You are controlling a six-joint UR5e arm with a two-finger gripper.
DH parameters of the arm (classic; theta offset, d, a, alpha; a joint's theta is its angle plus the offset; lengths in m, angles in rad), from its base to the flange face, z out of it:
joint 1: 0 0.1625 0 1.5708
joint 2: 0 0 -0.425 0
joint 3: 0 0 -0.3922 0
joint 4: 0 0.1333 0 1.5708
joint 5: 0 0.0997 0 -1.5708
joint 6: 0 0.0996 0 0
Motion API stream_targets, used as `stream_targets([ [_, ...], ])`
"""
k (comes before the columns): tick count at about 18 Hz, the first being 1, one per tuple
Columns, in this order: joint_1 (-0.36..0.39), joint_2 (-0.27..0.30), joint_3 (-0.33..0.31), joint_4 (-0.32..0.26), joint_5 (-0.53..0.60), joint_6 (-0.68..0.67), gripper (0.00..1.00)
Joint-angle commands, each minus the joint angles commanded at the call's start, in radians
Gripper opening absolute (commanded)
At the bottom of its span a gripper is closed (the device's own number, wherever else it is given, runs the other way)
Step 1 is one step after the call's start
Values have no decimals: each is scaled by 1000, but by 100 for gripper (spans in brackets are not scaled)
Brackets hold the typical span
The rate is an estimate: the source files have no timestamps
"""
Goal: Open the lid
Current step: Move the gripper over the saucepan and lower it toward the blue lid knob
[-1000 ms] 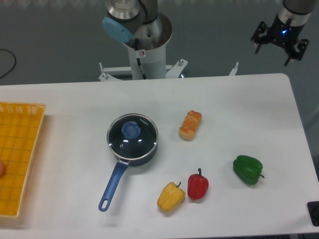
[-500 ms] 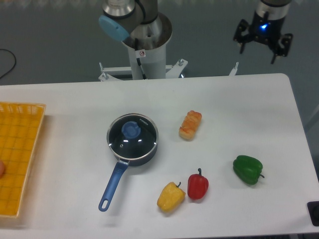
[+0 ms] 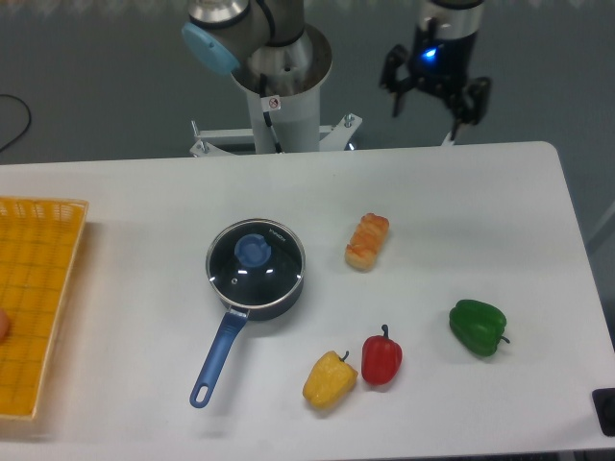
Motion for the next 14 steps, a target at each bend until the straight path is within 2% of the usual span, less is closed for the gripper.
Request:
stream_targets([
  [6, -176, -78, 0, 2, 138, -141, 100],
  [9, -253, -129, 2, 9, 154, -250, 100],
  [14, -365, -196, 2, 95, 152, -299, 100],
])
